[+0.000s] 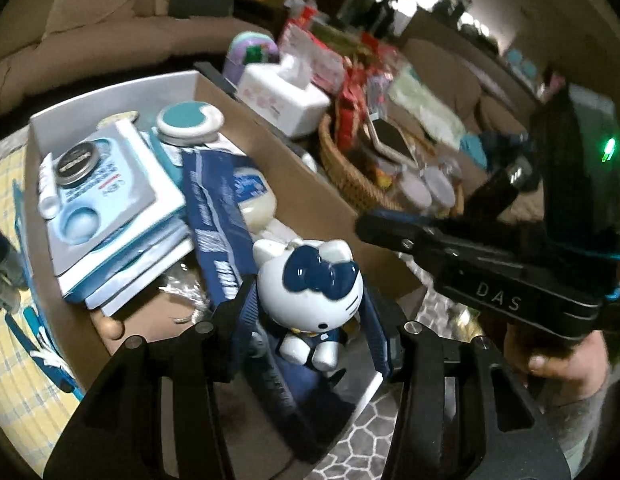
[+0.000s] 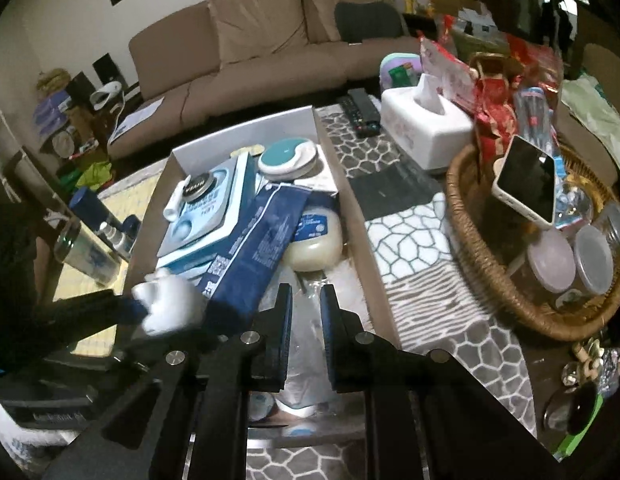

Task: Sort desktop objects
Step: 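Carry the figure and noodles bag into the box and open both grippers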

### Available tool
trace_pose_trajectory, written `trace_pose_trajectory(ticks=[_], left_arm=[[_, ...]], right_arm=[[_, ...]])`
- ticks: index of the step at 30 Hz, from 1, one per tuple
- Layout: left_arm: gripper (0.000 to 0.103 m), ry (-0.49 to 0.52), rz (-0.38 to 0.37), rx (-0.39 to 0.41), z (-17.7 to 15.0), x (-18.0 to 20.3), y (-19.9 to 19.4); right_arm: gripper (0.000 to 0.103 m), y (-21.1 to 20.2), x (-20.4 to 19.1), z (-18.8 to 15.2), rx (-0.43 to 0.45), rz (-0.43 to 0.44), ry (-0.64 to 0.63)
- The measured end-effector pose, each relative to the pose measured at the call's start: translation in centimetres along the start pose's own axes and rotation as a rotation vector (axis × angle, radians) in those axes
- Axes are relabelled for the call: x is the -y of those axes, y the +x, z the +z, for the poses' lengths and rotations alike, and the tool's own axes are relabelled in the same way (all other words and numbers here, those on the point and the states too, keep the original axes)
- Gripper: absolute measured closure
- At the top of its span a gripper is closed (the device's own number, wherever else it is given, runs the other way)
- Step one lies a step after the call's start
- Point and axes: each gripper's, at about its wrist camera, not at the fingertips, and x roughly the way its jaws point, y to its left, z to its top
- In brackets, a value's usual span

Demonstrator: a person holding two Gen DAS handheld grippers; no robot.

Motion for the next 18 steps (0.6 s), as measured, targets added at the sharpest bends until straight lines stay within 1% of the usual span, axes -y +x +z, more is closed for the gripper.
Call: trace_pose_trajectory(ticks=[2,4,7,8,9,11,12,13,15,16,17,18], left_arm=[[0.058,0.020,0.010,-0.046,-0.4,0.7,1.0],[0.059,0.019,0.013,-0.075,-1.0,1.0,1.6],[0.058,0.008,0.020,-0.062,-1.4,1.0,1.6],[0.055,-0.004,0.014,-0.057,-1.4,0.9,1.4],[0.047,-0.015,0.008,-0.049,-1.5,0.9,1.0],[0.037,-0.013,0.004,-0.027,-1.5,0.9,-0.2],[0.032,-0.009,0.009,-0.011,-1.6,0.9,-1.2],[0.029,-0.010,0.014,0.003,-1.5,0.8,-1.9],[0.017,-0.024,0.017,0.034,-1.5,0.2,-3.8],[0.013,-0.035,0.018,0.046,-1.4,-0.3,-4.5],[0.008,-0.049,0.019,0.056,-1.5,-0.9,-5.4],[0.005,-0.059,0.024,0.059,-1.5,-1.3,-5.9]], right_arm=[[0.088,0.1,-0.4,0.0,-0.004,-0.001,-0.007],[0.088,0.3,-0.6,-0.1,-0.013,-0.005,-0.013],[0.087,0.7,-0.6,-0.2,-0.026,-0.010,-0.015],[0.087,0.8,-0.6,-0.3,-0.028,-0.015,-0.016],[0.087,0.8,-0.6,-0.3,-0.029,-0.020,-0.015],[0.087,0.8,-0.4,-0.4,-0.030,-0.022,-0.010],[0.087,0.8,-0.3,-0.4,-0.029,-0.023,-0.007],[0.087,0.7,-0.2,-0.4,-0.028,-0.023,-0.004],[0.087,0.8,0.0,-0.4,-0.028,-0.024,0.004],[0.087,0.9,0.0,-0.3,-0.029,-0.024,0.007],[0.086,1.0,0.0,-0.2,-0.029,-0.019,0.011],[0.080,0.9,-0.1,-0.2,-0.027,-0.014,0.014]])
